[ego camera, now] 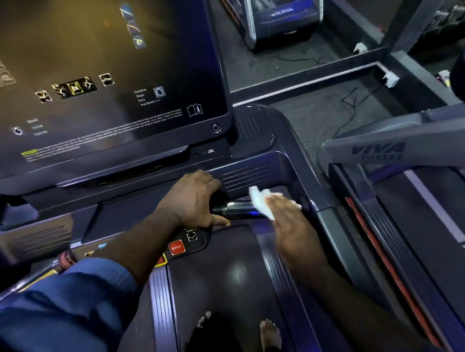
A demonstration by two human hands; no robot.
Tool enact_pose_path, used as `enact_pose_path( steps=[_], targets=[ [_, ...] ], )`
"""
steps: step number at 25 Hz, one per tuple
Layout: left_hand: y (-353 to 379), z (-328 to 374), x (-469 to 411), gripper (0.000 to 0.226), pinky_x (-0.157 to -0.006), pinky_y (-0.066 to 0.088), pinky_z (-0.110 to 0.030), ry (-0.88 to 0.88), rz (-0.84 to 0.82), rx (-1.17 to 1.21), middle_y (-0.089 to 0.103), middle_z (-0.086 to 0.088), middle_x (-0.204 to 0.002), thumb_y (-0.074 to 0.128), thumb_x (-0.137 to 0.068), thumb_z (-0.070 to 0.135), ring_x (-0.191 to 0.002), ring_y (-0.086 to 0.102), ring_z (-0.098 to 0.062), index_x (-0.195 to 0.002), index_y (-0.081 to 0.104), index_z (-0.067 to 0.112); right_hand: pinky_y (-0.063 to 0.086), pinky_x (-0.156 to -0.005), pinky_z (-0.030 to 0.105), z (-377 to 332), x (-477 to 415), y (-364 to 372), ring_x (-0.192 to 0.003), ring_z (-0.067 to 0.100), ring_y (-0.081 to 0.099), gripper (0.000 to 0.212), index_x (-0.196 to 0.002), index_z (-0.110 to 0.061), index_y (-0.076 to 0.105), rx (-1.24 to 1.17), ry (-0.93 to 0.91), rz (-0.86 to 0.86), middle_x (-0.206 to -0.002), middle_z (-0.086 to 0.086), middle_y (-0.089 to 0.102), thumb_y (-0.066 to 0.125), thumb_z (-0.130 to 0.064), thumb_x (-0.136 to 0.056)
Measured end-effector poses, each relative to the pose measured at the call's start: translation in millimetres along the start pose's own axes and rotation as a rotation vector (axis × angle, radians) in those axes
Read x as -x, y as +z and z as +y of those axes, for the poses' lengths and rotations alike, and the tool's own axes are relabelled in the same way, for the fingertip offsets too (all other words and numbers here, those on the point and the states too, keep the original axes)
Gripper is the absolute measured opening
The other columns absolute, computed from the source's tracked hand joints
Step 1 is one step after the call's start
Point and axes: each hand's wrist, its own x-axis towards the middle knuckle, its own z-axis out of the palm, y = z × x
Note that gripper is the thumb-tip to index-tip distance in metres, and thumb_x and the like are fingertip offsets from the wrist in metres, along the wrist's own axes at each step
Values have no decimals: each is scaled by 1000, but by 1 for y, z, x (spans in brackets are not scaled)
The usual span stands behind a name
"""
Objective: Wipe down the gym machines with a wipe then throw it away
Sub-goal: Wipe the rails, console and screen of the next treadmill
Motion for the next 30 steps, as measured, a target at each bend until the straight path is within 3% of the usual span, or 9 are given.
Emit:
enact_pose_path(
  steps=[4, 8, 11, 15, 20, 23, 25, 28, 30],
  targets=[
    [-1, -4, 0, 91, -102, 45, -40, -4, 11, 161, 64, 7, -122, 64, -61, 92, -114, 53, -17, -125, 58, 29, 34, -121, 50, -26, -15, 24, -139, 39, 52, 50, -143, 1, 57, 18, 291, 138, -145, 18, 59, 47, -5, -95],
    [1, -15, 5, 51, -95, 45, -43, 2, 146, 658, 62, 4, -115, 52, -91, 58, -104, 54, -18, -127, 52, 21, 26, -127, 46, -114, -20, 60, -149, 30, 41, 48, -149, -2, 52, -44, 19, 86, -155, 16, 52, 49, -8, -101],
    [0, -17, 5, 30, -88, 45, -44, -25, 182, 789, 61, 3, -101, 36, -105, 46, -98, 55, -20, -117, 51, 23, 26, -127, 40, -101, -20, 56, -149, 24, 42, 50, -151, -4, 51, 73, -74, 106, -155, 11, 51, 56, -9, -101],
    [2, -15, -2, 44, -82, 42, -42, 44, 134, 722, 61, 3, -91, 28, -104, 59, -89, 56, -22, -101, 52, 23, 20, -129, 44, -102, -16, 70, -157, 27, 26, 49, -157, -2, 41, -68, 385, 332, -165, 10, 37, 48, -9, -108],
    [17, -10, -14, 28, -77, 38, -44, 140, 140, 441, 67, -18, -90, 41, -108, 36, -87, 59, -40, -97, 53, 13, 22, -128, 48, -88, 14, 106, -159, 28, 19, 48, -154, 2, 41, 48, -90, 214, -168, 11, 28, 44, -6, -107],
    [22, -9, -14, 20, -75, 32, -44, 172, 197, 371, 64, -23, -83, 39, -111, 23, -79, 55, -42, -94, 46, 13, 20, -124, 65, -59, 16, 113, -160, 26, 16, 50, -159, 0, 32, -38, 322, 447, -170, 12, 23, 38, -16, -112],
    [21, -10, -14, 25, -76, 37, -46, 173, 191, 357, 63, -23, -81, 35, -111, 26, -78, 55, -43, -93, 46, 12, 13, -127, 60, -84, 1, 124, -161, 22, 8, 56, -165, -10, 17, -77, 546, 620, -174, 1, 11, 35, -20, -112],
    [20, -8, -15, 31, -78, 43, -51, 195, 180, 356, 64, -23, -77, 26, -106, 35, -75, 55, -44, -91, 44, 14, 14, -130, 50, -118, -1, 146, -161, 28, 12, 67, -166, -12, 13, -42, 265, 519, -175, -1, 6, 44, -8, -107],
    [22, -8, -15, 30, -79, 42, -51, 218, 183, 356, 64, -22, -78, 26, -106, 35, -76, 56, -44, -90, 42, 15, 21, -127, 56, -87, 3, 137, -159, 29, 19, 68, -165, -9, 18, 85, 211, 498, -173, 4, 15, 49, -6, -105]
  ],
)
